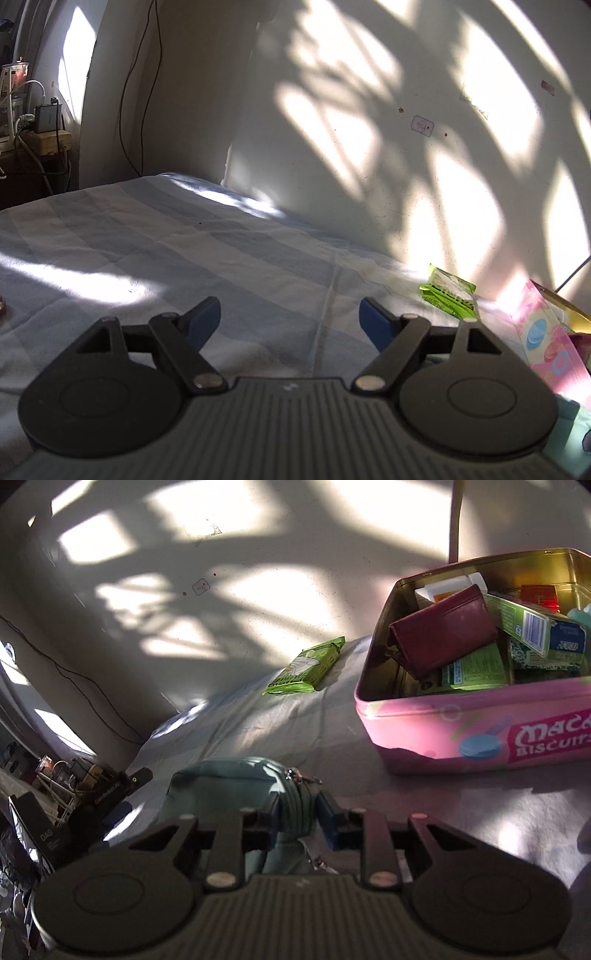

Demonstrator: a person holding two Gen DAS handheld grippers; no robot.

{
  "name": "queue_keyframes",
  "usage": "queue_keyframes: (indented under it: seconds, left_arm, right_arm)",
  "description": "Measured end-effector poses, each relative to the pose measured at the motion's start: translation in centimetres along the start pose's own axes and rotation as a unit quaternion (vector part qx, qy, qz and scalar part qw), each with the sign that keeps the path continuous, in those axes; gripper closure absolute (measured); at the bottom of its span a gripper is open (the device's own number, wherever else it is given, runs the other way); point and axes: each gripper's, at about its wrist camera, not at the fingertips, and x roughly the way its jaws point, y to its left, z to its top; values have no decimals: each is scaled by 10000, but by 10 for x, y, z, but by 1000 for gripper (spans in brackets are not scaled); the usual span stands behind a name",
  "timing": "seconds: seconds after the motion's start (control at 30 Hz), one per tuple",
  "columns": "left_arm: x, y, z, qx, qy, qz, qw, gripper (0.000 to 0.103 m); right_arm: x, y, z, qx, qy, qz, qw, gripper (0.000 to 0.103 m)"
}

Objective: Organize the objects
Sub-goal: 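Grasp the light blue pencil pouch with the right gripper, then lift the pouch and lower it into the pink tin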

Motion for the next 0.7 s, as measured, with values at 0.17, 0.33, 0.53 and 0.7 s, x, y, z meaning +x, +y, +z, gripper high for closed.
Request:
queue_keyframes:
  seconds: [0.17, 0.33, 0.53, 0.7]
  left_arm:
    - [-6, -27, -11, 372, 517, -1149, 9913, 19]
    - [-12, -55, -17, 487, 1225, -1976, 9714, 19]
    - [-12, -88, -26, 1070, 1753, -2121, 9554, 19]
    - [-2, -99, -39, 1216, 2234, -2248, 9406, 21]
  right_arm:
    - [-68, -42, -14, 94, -596, -659, 9960, 76]
    - [-100, -65, -24, 224, -949, -830, 9918, 58]
    - [-90, -52, -41, -566, -732, -928, 9914, 23]
    - [-69, -27, -65, -1792, -423, -1158, 9760, 12]
